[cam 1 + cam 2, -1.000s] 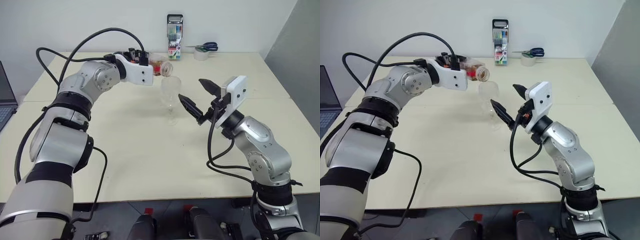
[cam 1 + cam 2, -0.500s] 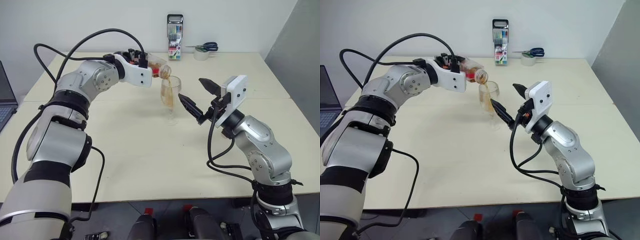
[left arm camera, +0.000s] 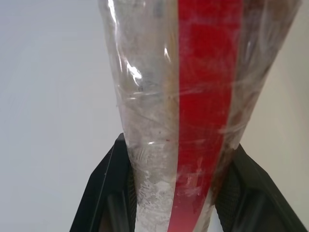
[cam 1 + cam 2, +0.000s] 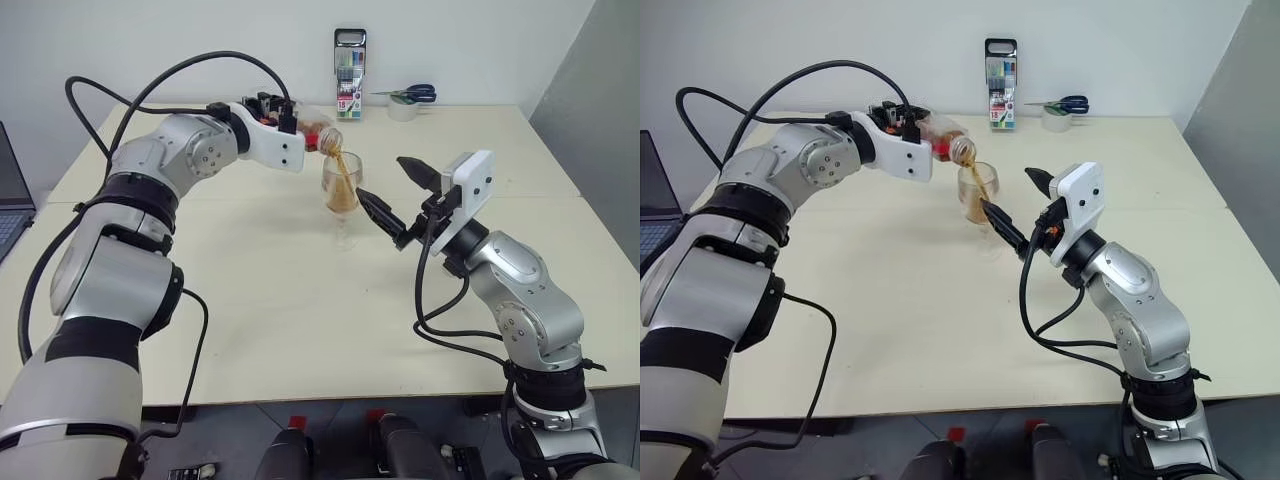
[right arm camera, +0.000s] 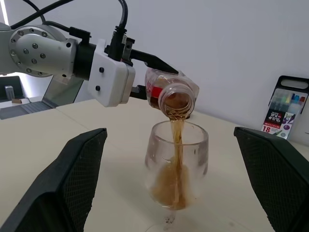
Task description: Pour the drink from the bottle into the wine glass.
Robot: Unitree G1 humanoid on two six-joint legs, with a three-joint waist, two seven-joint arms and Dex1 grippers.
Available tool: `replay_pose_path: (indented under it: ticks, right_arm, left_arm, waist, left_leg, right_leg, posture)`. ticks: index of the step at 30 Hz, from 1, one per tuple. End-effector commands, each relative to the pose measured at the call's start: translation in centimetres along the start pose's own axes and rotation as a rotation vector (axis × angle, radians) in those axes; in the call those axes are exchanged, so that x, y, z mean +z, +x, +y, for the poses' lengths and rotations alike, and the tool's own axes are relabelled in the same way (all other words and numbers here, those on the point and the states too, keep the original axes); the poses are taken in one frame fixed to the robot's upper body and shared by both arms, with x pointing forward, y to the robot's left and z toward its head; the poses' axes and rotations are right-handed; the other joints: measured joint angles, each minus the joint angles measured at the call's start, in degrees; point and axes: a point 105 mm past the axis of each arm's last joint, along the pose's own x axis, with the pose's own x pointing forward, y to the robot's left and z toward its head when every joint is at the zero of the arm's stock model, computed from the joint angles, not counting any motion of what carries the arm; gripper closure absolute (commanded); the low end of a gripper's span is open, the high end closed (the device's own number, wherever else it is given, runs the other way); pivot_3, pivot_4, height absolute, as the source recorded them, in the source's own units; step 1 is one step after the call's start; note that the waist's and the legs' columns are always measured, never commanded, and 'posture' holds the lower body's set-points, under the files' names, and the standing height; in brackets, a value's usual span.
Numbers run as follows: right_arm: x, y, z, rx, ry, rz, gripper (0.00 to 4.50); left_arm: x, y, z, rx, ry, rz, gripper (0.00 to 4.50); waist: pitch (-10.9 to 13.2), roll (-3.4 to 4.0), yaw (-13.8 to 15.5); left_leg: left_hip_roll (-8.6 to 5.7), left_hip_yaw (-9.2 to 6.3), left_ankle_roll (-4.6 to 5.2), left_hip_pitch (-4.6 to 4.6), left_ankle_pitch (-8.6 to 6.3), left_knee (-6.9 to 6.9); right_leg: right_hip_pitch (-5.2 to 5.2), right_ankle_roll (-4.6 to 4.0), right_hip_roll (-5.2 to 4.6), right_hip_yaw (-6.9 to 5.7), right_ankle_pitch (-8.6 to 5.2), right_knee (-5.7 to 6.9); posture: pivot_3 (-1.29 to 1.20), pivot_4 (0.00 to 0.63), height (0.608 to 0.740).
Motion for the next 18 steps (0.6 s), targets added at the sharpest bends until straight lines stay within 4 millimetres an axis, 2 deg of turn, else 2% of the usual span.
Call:
replay_pose_path:
  ticks: [1,18]
  right_arm:
    - [1.2,0.0,0.16,0.006,-0.037,-0.046,0.0]
    - [1.42,0.04,0.41,0.013,-0.036,-0.047,0.0]
  left_arm:
    - [-0.12,-0.36,2.93,0.076,0.037,0.003,2.84]
    - [0.01,-0.25,3.24,0.076,0.066,0.004,2.84]
  waist:
    - [0.0,0.0,0.0]
    - [0.0,0.0,0.0]
  left_leg:
    - [0.0,0.0,0.0,0.0,0.0,0.0]
    - [-0.05,0.01,0.0,0.0,0.0,0.01]
  right_leg:
    - [0.0,0.0,0.0,0.0,0.0,0.0]
    - [-0.01,0.0,0.0,0.01,0.0,0.02]
  posture:
    - [0.0,0.15,0.74]
    - [0.0,0.15,0.74]
